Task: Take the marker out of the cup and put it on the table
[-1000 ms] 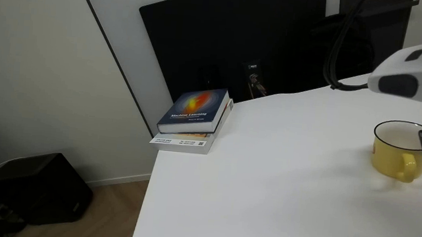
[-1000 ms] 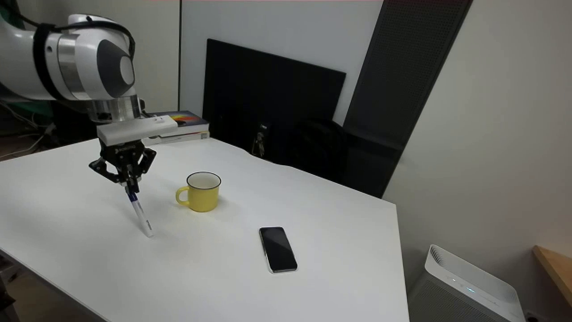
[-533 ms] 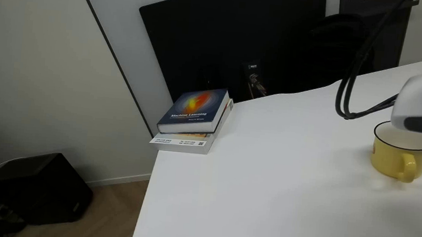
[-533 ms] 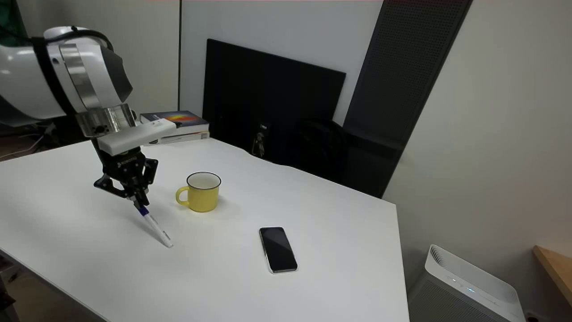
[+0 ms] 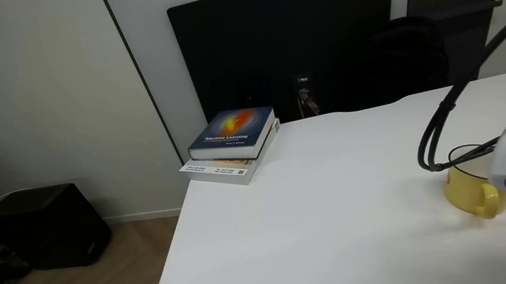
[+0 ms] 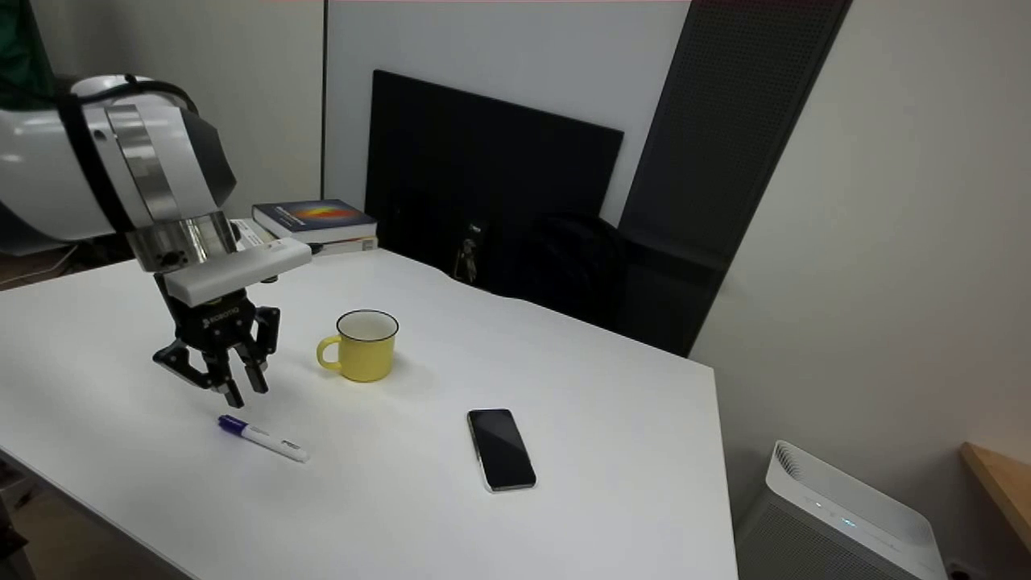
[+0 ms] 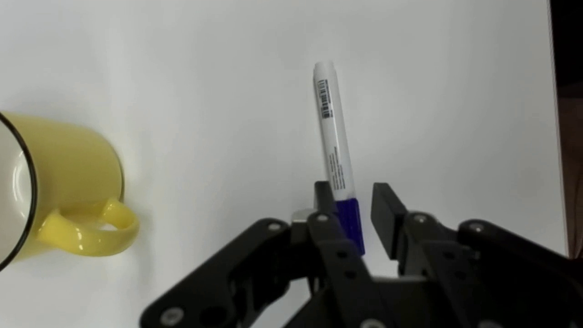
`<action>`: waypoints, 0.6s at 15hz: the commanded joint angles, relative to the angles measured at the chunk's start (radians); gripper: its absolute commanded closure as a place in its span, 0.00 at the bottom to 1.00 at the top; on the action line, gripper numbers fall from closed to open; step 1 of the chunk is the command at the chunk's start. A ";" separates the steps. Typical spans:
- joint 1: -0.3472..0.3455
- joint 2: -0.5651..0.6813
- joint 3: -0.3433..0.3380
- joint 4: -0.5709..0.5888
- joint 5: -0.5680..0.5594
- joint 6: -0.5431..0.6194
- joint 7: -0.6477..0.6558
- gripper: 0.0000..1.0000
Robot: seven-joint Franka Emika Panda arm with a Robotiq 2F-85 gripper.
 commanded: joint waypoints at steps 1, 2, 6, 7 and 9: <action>-0.014 0.001 0.002 0.004 0.016 0.003 0.032 0.39; -0.020 -0.002 0.004 0.005 0.036 0.007 0.024 0.33; -0.055 -0.037 0.008 0.005 0.224 0.047 -0.011 0.05; -0.062 -0.053 0.007 0.000 0.274 0.062 -0.005 0.02; -0.070 -0.093 -0.001 -0.005 0.347 0.058 0.009 0.00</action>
